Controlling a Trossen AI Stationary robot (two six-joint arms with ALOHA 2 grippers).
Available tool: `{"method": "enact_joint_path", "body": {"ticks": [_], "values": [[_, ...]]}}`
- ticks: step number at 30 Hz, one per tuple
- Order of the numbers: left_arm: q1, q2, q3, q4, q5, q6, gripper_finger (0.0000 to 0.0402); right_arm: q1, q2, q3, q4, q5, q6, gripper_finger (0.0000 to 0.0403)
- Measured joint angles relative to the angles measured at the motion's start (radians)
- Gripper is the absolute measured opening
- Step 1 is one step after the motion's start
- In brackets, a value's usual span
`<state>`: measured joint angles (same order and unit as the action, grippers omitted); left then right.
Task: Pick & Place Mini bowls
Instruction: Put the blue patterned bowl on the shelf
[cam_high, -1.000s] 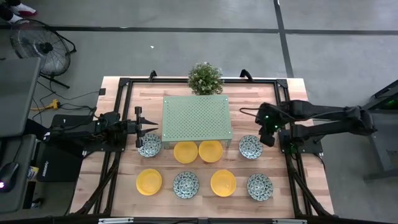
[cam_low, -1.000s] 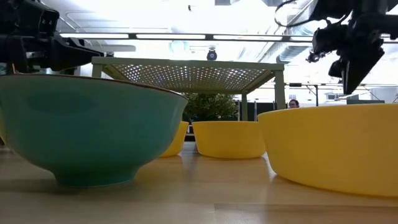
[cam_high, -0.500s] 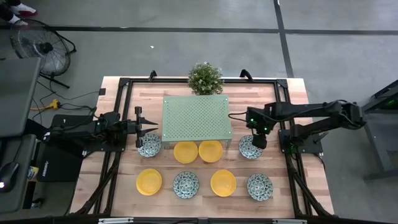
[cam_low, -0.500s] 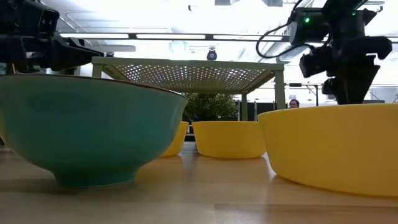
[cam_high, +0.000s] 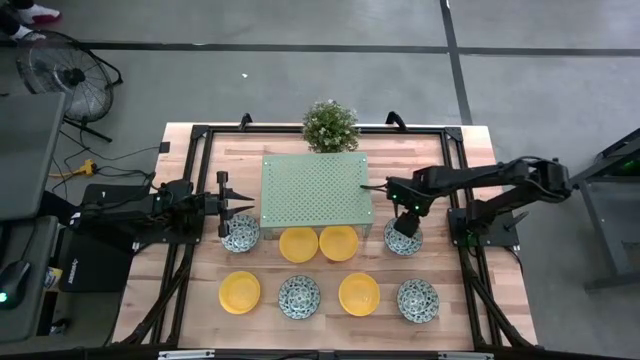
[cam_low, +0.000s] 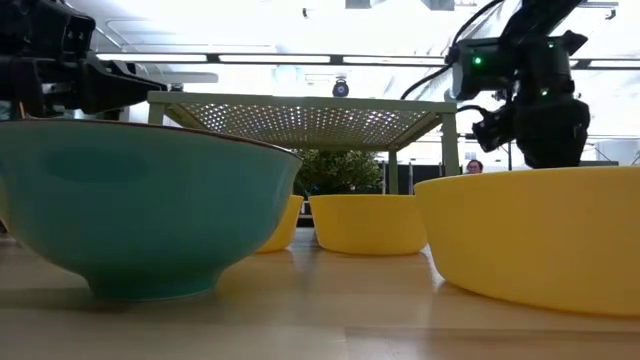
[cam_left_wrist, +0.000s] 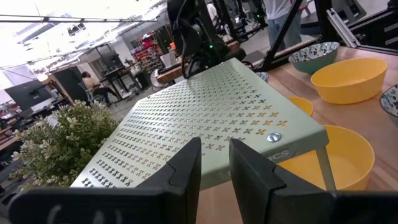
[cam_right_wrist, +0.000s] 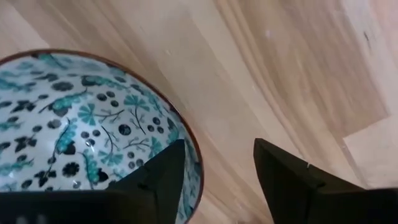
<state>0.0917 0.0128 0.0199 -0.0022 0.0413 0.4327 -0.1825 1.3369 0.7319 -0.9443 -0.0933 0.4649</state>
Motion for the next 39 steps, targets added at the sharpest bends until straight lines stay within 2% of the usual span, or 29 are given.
{"method": "enact_joint_path", "body": {"ticks": [12, 25, 34, 39], "values": [[0.0, 0.0, 0.0, 0.0, 0.0, 0.0, 0.0078, 0.0, -0.003, -0.041, 0.044, -0.05, 0.005, 0.0119], [0.0, 0.0, 0.0, 0.0, 0.0, 0.0, 0.0078, -0.001, -0.006, -0.039, 0.042, -0.127, -0.003, 0.0011], [0.0, 0.0, 0.0, 0.0, 0.0, 0.0, 0.0078, -0.001, -0.005, -0.037, 0.033, -0.141, -0.063, 0.0006], [0.0, 0.0, 0.0, 0.0, 0.0, 0.0, 0.0078, 0.0, -0.009, -0.008, -0.059, -0.117, -0.102, 0.0003]]}}
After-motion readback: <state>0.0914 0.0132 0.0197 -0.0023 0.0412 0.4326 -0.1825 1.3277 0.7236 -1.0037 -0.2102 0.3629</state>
